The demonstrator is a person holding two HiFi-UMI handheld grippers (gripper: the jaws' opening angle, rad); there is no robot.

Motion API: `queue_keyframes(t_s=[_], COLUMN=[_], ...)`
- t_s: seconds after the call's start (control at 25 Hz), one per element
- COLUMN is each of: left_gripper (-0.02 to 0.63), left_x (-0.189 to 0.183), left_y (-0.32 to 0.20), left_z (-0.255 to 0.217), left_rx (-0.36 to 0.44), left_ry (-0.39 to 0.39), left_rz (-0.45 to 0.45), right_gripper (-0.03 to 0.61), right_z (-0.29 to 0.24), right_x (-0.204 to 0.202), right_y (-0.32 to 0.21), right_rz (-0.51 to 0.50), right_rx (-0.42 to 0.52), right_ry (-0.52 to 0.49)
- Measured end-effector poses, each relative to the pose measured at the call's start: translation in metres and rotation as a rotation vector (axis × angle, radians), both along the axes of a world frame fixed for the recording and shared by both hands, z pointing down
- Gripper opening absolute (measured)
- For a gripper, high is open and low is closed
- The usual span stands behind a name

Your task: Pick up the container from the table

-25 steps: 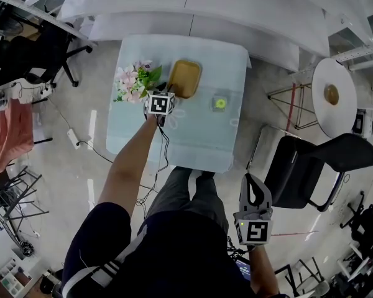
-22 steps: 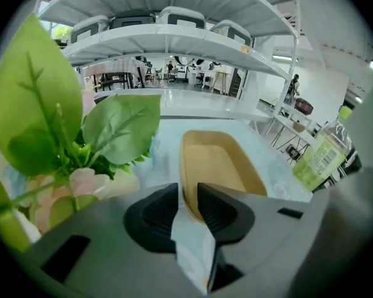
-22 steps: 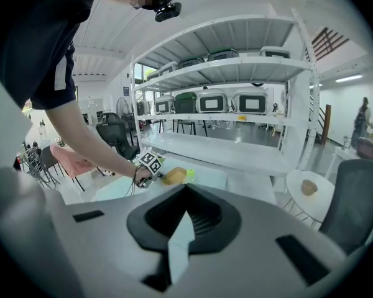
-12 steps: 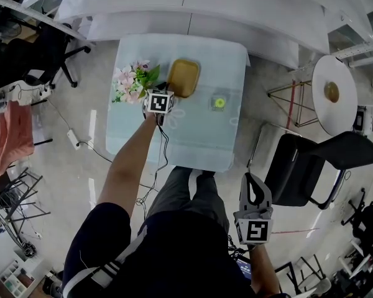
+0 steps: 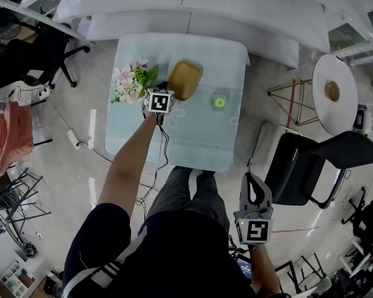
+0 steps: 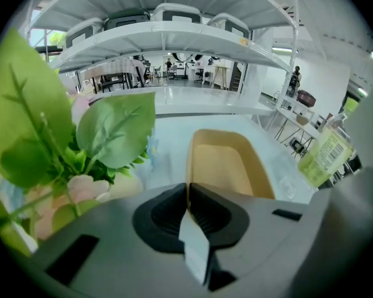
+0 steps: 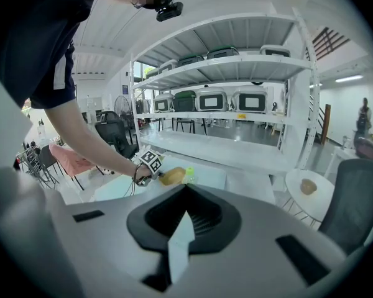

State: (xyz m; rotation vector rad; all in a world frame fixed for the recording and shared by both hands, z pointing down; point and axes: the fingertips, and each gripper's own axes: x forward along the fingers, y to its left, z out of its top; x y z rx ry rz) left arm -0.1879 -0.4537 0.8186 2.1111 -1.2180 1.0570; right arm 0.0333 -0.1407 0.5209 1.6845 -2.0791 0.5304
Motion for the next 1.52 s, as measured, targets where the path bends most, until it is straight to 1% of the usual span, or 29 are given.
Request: queue_keyframes(t_s=[0.32,0.6,0.84,0.96,1.2,1.52], left_gripper=[0.021,0.020,0.018,0.018,0.018,0.020], left_x=[0.000,-0.002,-0.010,-0.012,-0.009,-0.013], left_y=[0.001,0.015,0.032,0.039,0.059,0.085], left_z=[-0.004,-0.020,-0.039,-0.055,-0.094,-0.150], left_rx=[0.002,-0.009,-0.011,0.003,0.054,0.127], left_ry=[0.000,0.047,0.070,0.078,0.088,0.127], left_rz=[-0.008,-0.052,-0.075,-0.072,-0.032,-0.047], right_gripper=[0.003,0.003,0.003,0.003,0.003,0.003], right_z=[-0.001,0.004,-0.011,-0.015,-0.027,-0.042], right_x=[-0.002,0.001,0.000,0.000,-0.002,0.000], right_y=[0.000,0.013,0.009,0.010,0.009,0.014], right_rz=[-0.011,-0.035,-0.018,-0.033,-0.034,-0.050], right_rx=[0.010,-0.021,0.029,0.047,0.083,0.125], right_ry=[0.013,0.041,0.013,0.017,-0.003,-0.003])
